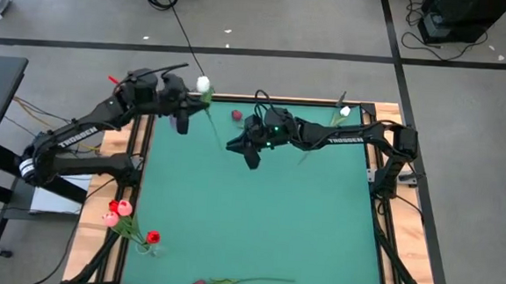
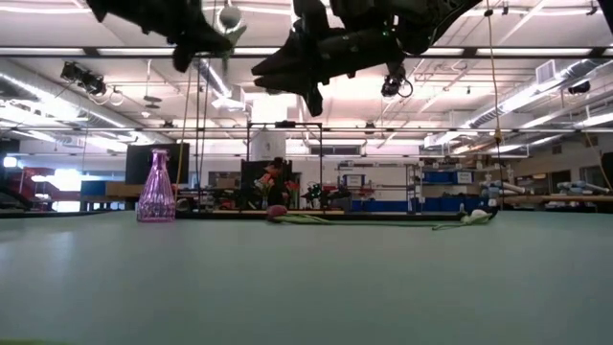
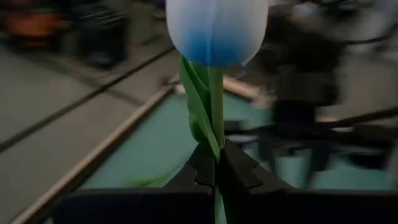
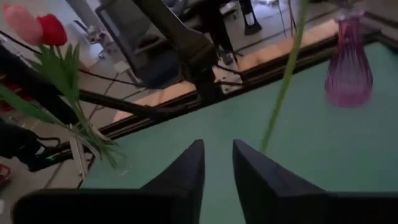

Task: Sort flowers into vase by color
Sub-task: Put the bottom white flower into the violet vase

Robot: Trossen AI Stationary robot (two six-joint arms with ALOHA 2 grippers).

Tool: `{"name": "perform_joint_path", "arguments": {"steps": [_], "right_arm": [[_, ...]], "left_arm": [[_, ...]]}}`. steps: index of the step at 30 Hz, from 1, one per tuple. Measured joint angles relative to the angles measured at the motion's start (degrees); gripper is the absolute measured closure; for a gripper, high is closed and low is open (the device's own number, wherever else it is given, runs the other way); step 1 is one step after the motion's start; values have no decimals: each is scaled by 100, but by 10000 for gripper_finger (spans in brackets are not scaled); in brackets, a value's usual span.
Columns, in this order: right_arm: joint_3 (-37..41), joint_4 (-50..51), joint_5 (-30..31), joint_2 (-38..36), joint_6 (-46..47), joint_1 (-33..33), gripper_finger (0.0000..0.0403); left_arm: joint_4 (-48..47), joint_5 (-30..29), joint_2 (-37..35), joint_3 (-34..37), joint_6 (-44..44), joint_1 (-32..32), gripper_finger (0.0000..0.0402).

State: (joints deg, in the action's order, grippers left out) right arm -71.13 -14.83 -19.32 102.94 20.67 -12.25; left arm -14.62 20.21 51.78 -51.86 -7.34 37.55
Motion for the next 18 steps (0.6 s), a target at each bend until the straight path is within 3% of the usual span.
{"name": "perform_joint_path", "arguments": {"steps": [5, 9, 18], "right_arm": [[0, 482, 20, 0, 165, 2, 290], [0, 868, 68, 0, 165, 33, 291], [0, 930, 170, 0, 157, -69, 291]], "left_arm": [[-401, -572, -448, 6, 409, 531, 395], [-564, -611, -749, -57, 621, 1033, 395], [-1738, -858, -418, -1345, 1485, 2187, 395]]}}
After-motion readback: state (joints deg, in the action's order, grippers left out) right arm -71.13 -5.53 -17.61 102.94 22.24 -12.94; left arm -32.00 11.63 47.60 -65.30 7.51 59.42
